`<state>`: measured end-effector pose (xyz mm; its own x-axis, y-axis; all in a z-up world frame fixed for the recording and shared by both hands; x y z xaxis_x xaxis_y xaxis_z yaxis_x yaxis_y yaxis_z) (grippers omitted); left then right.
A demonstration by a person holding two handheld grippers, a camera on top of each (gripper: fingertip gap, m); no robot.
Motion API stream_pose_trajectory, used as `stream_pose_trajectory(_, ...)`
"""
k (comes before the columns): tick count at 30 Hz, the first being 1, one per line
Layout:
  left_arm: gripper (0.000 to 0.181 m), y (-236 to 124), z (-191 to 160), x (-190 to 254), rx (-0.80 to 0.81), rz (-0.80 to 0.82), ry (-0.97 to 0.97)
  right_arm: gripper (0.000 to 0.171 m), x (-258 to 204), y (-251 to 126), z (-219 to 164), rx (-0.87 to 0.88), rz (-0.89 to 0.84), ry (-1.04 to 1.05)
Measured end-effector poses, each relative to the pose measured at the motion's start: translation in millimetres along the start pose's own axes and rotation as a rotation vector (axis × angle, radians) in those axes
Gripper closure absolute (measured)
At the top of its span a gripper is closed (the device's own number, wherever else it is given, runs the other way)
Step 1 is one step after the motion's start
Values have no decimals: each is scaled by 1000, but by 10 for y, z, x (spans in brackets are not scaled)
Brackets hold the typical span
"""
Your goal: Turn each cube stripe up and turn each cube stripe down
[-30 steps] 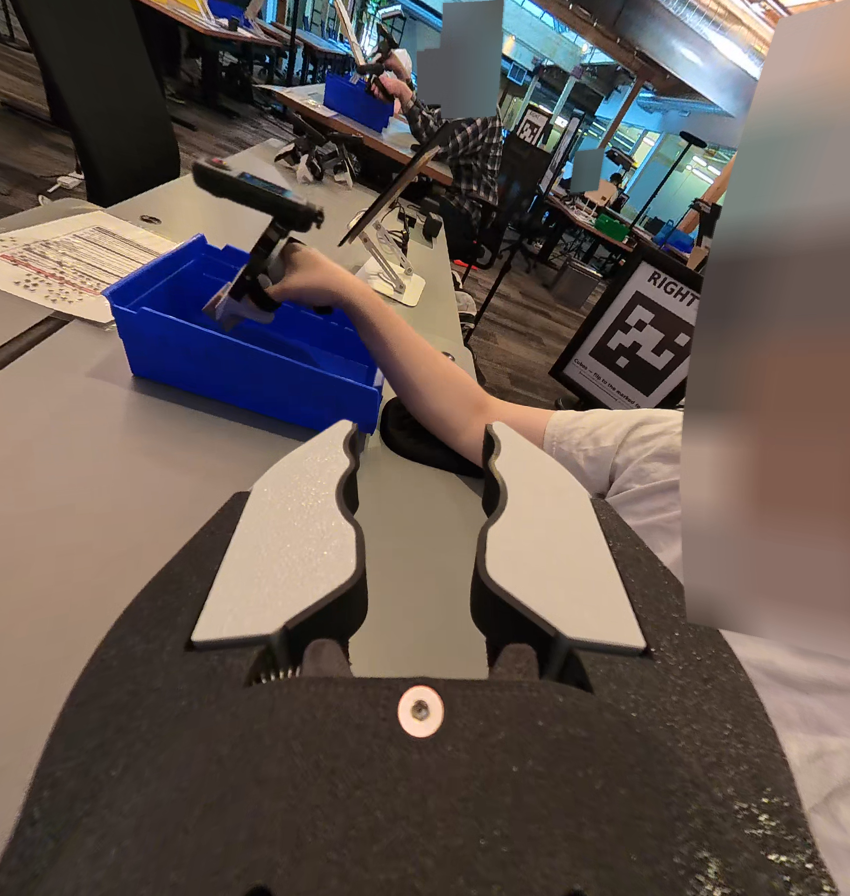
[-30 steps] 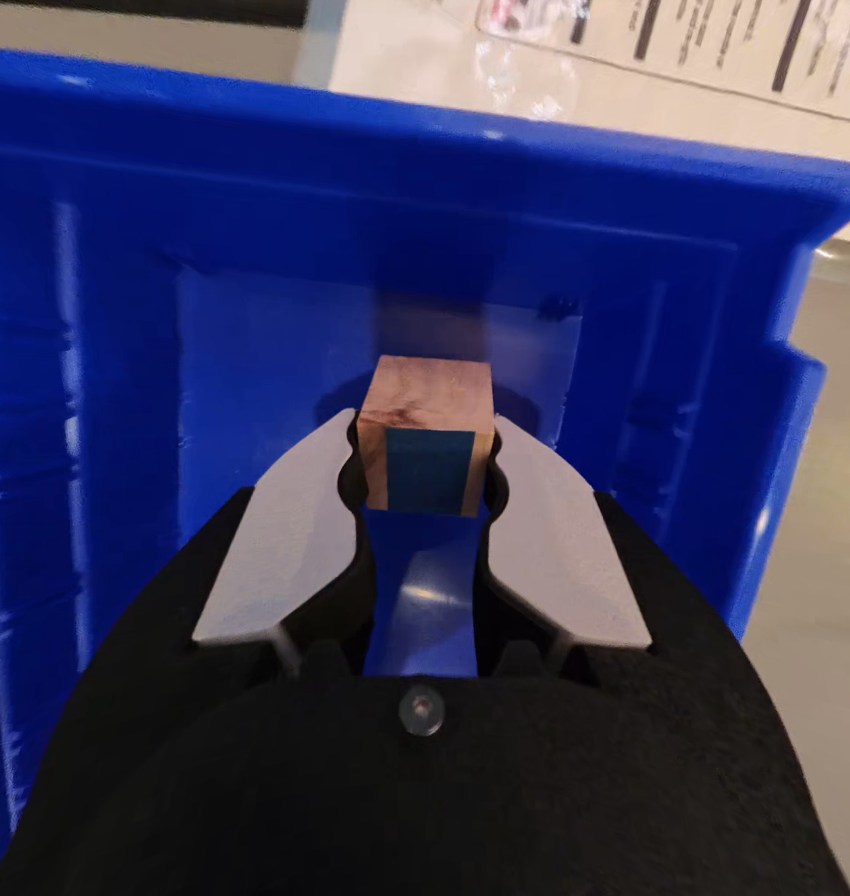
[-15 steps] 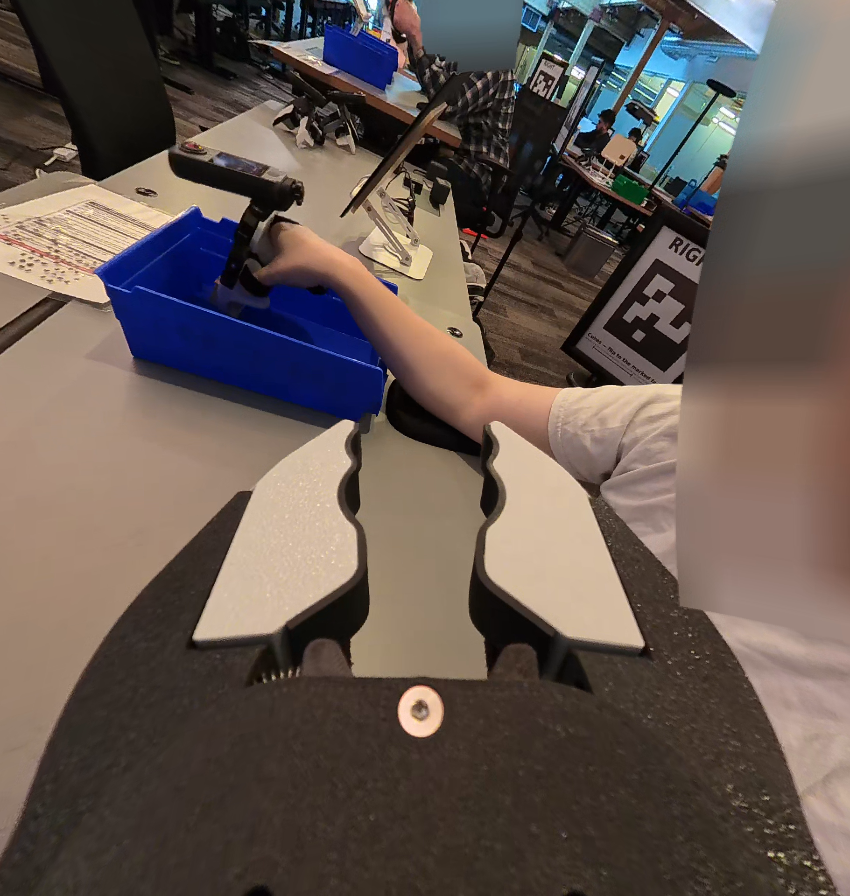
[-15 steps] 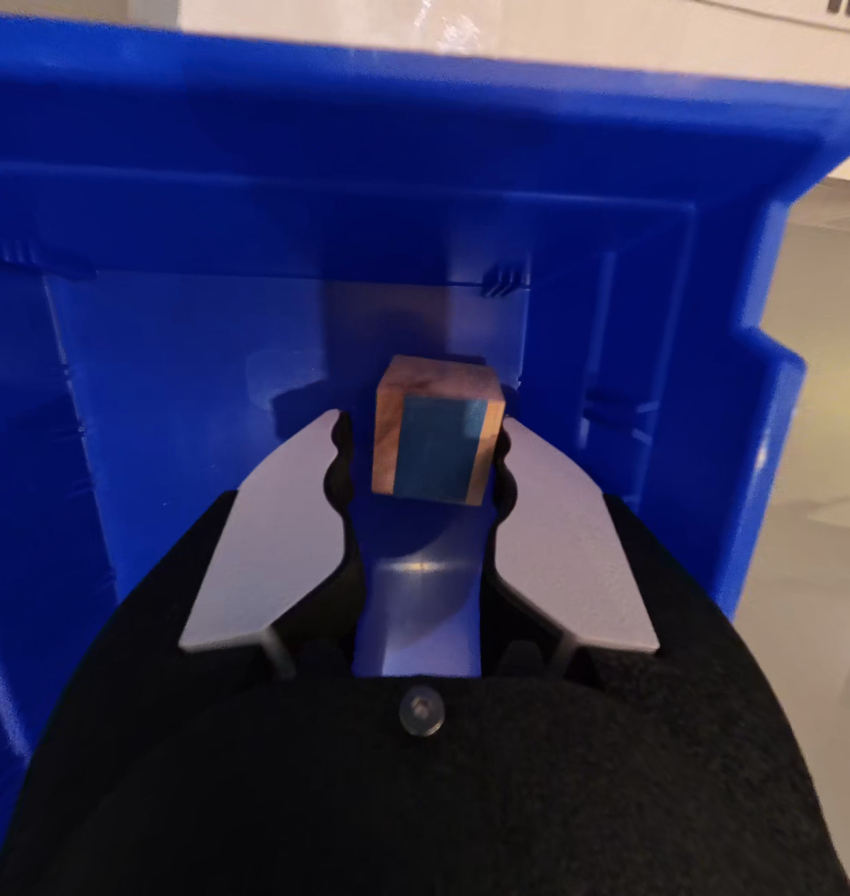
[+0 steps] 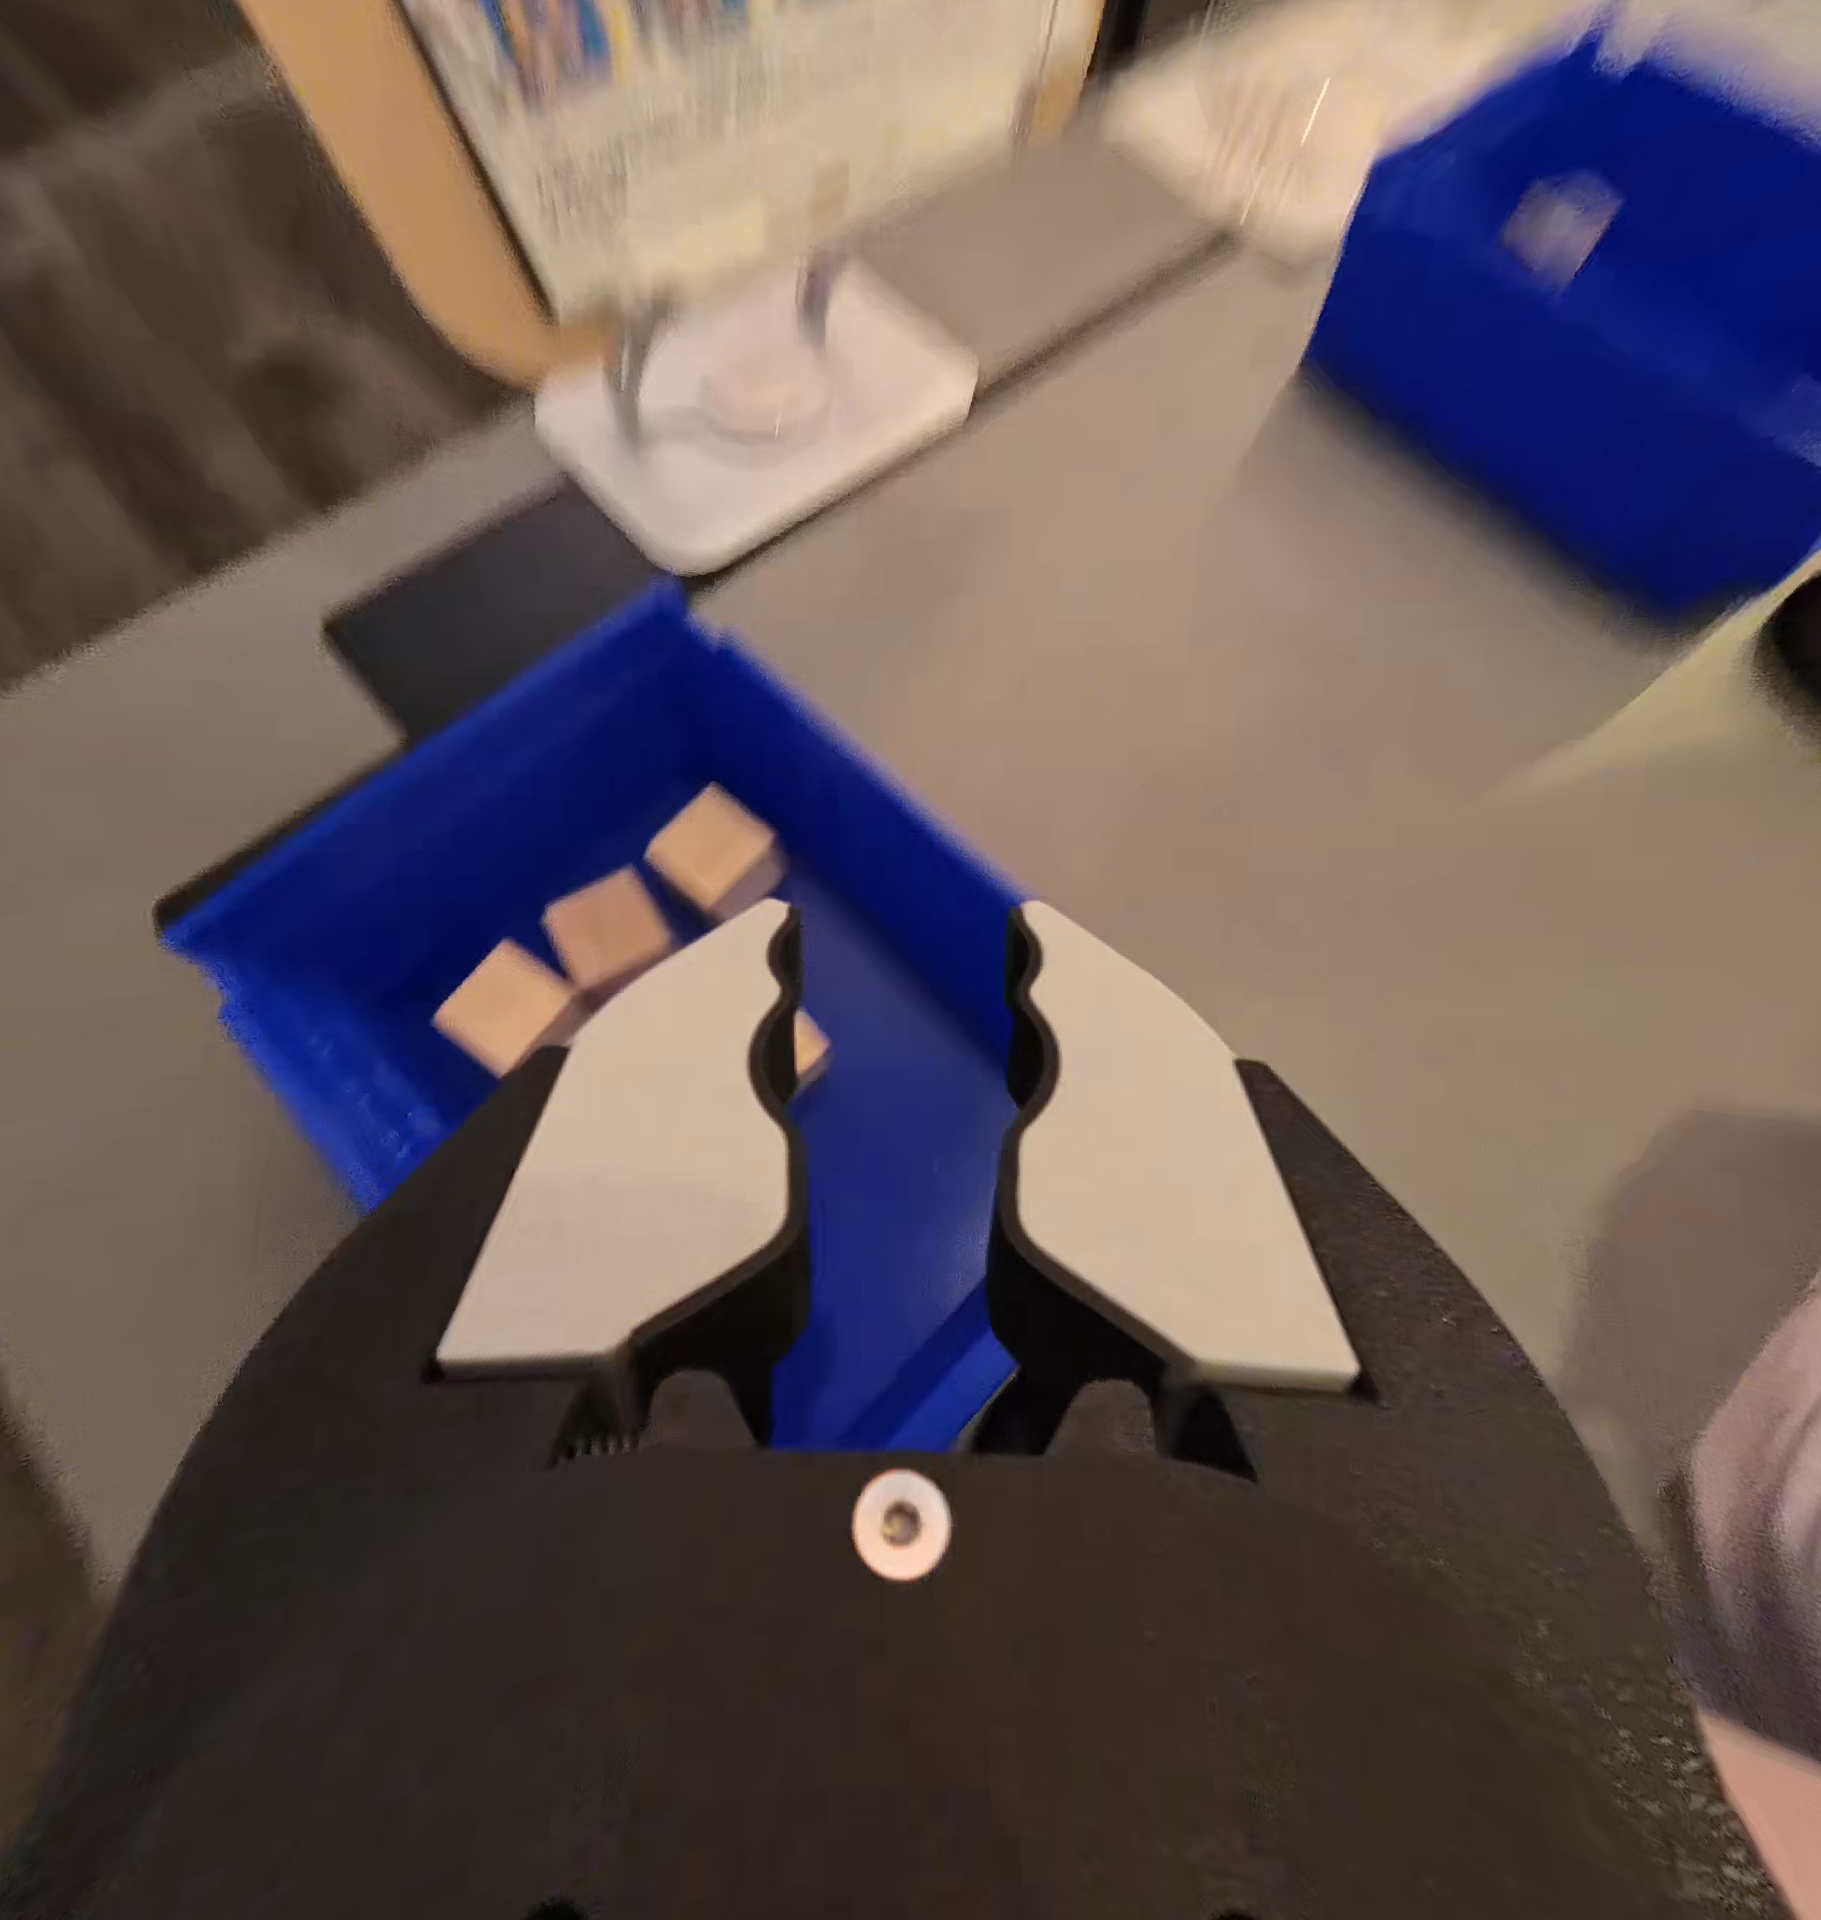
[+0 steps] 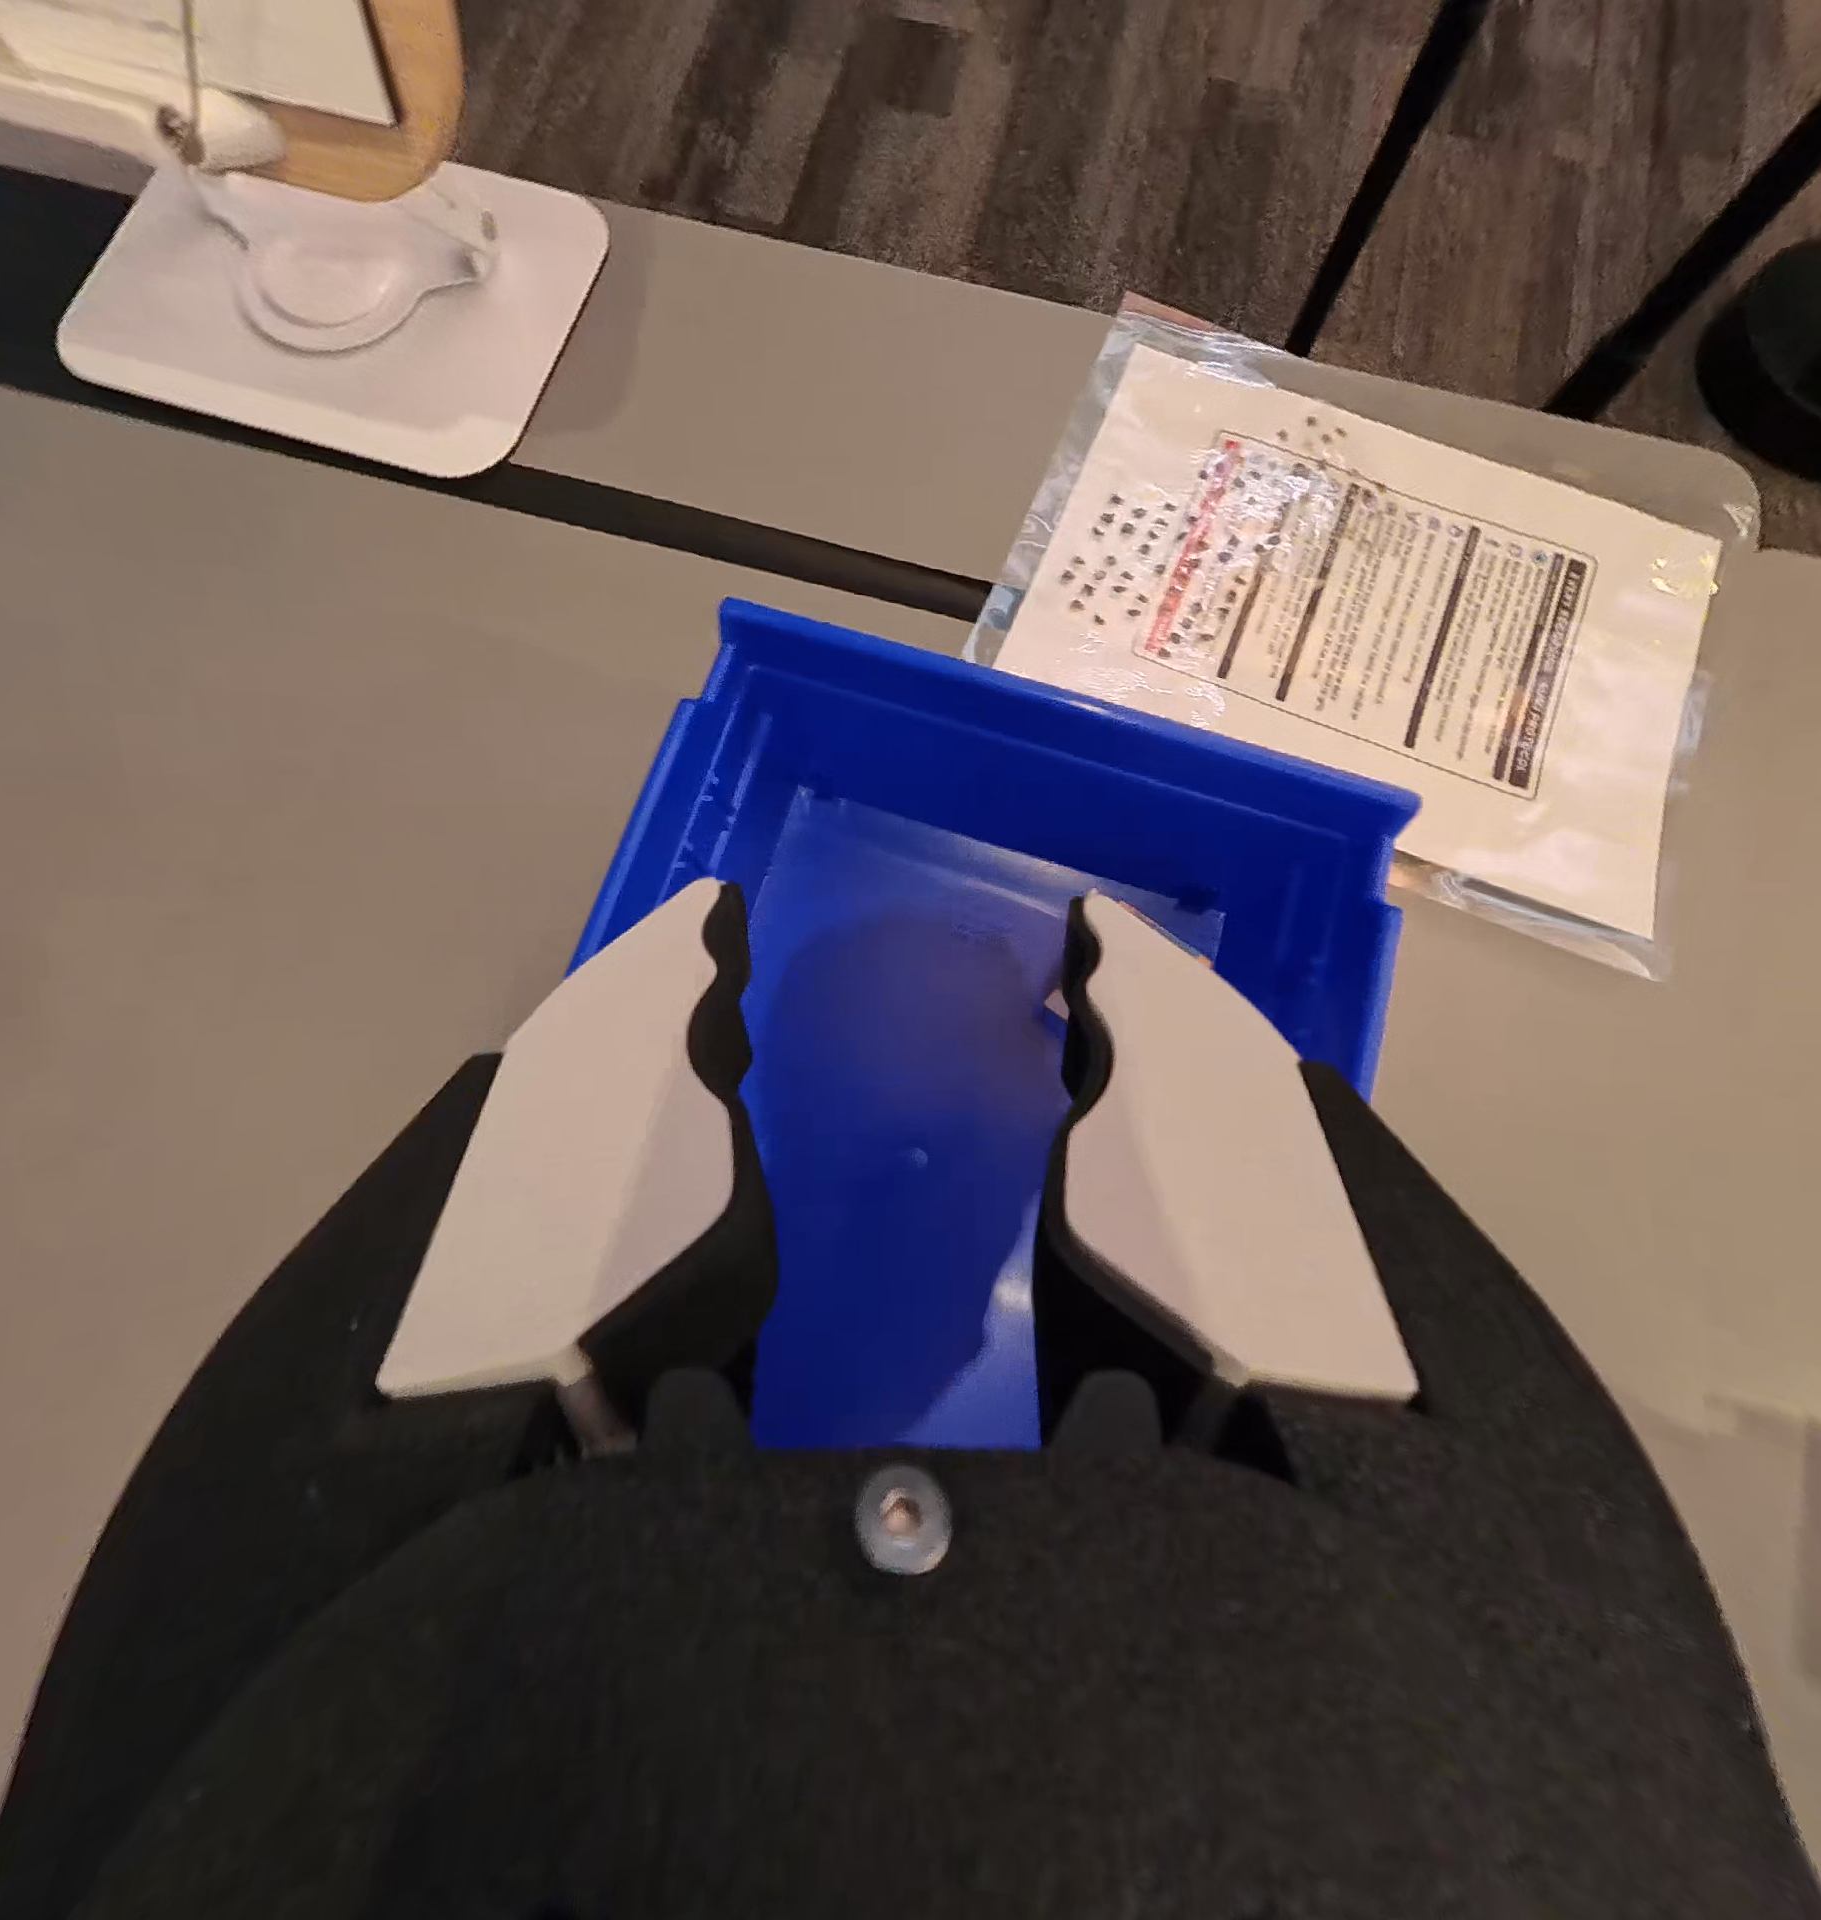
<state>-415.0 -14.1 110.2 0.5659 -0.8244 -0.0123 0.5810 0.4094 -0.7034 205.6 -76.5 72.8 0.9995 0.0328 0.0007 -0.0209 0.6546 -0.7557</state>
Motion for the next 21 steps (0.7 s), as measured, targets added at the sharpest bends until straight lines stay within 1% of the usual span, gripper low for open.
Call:
stream_pose_trajectory(2,150,234,-151,-148,-167,79,172,113,-73,17,21,-6,9,-33)
stream_pose_trajectory(4,146,522,-288,-266,-288,189,333,113,-123,59,32,-12,25,-52)
stream_pose_trajectory(6,143,785,-442,-332,-499,196,355,114,-127,91,40,-8,23,-43)
stream_pose_trajectory(7,136,900,-486,-351,-573,185,354,115,-120,94,48,3,20,-38)
stream_pose_trajectory(8,129,999,-513,-367,-608,175,360,115,-114,89,53,12,23,-36)
stream_pose_trajectory(9,135,1089,-540,-360,-621,133,359,115,-108,79,55,20,29,-35)
stream_pose_trajectory(10,135,1172,-554,-343,-625,79,356,116,-101,70,54,27,37,-31)
stream_pose_trajectory(11,133,1239,-553,-346,-616,60,367,116,-93,63,52,31,44,-26)
stream_pose_trajectory(15,124,1369,-584,-332,-622,29,423,116,-76,69,36,24,60,-27)
stream_pose_trajectory(21,119,1503,-689,-409,-679,26,436,117,-150,154,33,-16,82,-65)
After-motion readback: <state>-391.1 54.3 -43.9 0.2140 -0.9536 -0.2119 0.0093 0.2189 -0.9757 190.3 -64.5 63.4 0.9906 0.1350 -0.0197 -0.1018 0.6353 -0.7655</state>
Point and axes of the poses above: each gripper's, where its closed fingertips meet, y out along the fingers, z out of its top, x = y × z across the jaws, the point moved 8 cm from there along -y, back along the fingers, and after that the axes turned 5 degrees about -x, right-handed, at the moved point
